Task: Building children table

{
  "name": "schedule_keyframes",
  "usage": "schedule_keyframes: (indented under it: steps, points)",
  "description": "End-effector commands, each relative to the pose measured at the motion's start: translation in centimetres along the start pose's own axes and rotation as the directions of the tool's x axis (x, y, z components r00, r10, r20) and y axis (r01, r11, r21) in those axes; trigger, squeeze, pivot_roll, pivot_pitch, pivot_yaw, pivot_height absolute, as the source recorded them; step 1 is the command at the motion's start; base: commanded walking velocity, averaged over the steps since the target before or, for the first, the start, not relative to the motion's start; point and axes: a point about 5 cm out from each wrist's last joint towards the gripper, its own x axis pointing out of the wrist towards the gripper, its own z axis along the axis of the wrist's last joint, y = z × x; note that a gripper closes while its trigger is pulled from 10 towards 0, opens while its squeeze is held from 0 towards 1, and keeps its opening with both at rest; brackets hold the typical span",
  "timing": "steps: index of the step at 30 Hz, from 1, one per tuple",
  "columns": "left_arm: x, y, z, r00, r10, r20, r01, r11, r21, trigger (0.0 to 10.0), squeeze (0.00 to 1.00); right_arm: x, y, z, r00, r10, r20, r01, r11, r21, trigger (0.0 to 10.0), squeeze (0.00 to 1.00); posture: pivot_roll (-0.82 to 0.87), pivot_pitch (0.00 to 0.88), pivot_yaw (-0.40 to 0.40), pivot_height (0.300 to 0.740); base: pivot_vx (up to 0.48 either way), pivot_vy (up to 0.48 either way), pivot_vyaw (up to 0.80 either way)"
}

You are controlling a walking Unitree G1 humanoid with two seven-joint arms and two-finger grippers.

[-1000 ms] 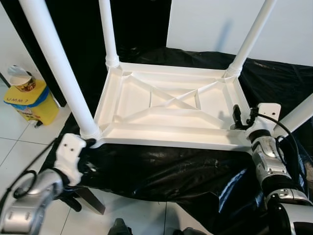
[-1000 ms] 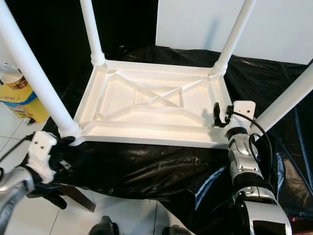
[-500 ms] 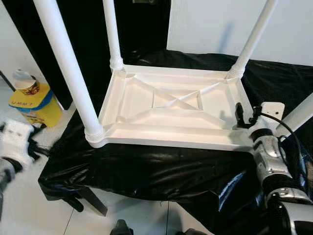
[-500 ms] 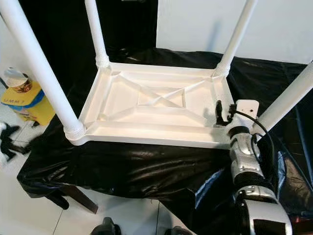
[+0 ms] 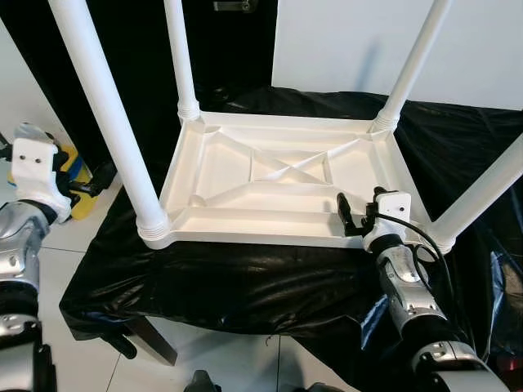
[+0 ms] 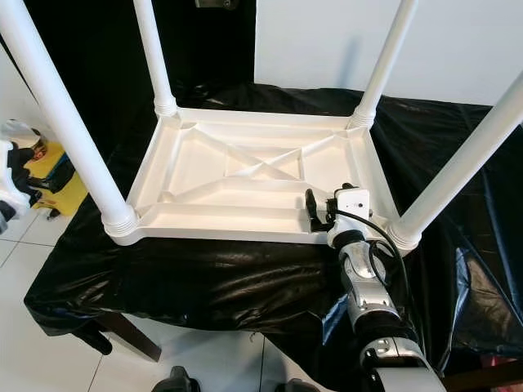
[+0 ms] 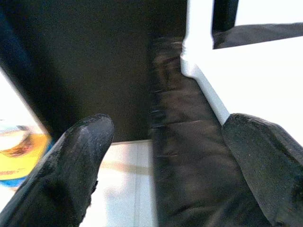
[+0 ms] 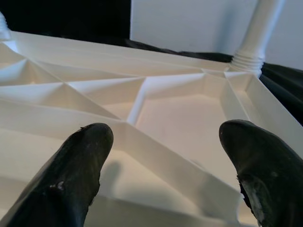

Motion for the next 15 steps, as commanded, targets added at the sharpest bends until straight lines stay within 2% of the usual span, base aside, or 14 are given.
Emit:
schedule_keyframes:
  steps: [1,6,9,11,12,15]
  points:
    - [0.9,-0.3,0.1,0.999,0.046,0.015,-0.046,0.999,-0.012,10.0,0.0,-0.8,0.8,-0.4,0.999,0.019,-0.033,-0.019,1.0,0.014,10.0,0.0,0.02,0.058,-0.032,0.74,0.0,0.0,0.0]
    - [3.0,-2.0,1.0,0.997,0.022,0.069,-0.017,0.996,-0.084,10.0,0.0,-3.4,1.3,-0.3,0.999,0.028,-0.044,-0.03,0.999,-0.026,10.0,0.0,0.0,0.069,-0.033,0.74,0.0,0.0,0.0]
    - [3.2,-2.2,1.1,0.997,0.019,0.076,-0.012,0.995,-0.095,10.0,0.0,-3.8,1.3,-0.2,0.999,0.024,-0.038,-0.025,0.999,-0.036,10.0,0.0,0.0,0.069,-0.033,0.74,0.0,0.0,0.0]
    - [4.1,-3.0,1.4,0.995,0.004,0.098,0.009,0.991,-0.131,10.0,0.0,-5.1,1.0,0.2,1.0,0.014,-0.024,-0.015,0.998,-0.063,10.0,0.0,-0.03,0.08,-0.031,0.74,0.0,0.0,0.0]
    - [4.1,-3.0,1.4,0.995,0.004,0.098,0.009,0.991,-0.131,10.0,0.0,-5.1,1.0,0.2,1.0,0.014,-0.024,-0.015,0.998,-0.063,10.0,0.0,-0.03,0.08,-0.031,0.74,0.0,0.0,0.0]
    - [5.2,-4.6,1.5,0.993,-0.046,0.111,0.064,0.985,-0.16,10.0,0.0,-7.1,0.5,1.1,1.0,0.003,-0.002,-0.003,0.998,-0.061,10.0,0.0,-0.05,0.085,-0.028,0.74,0.0,0.0,0.0]
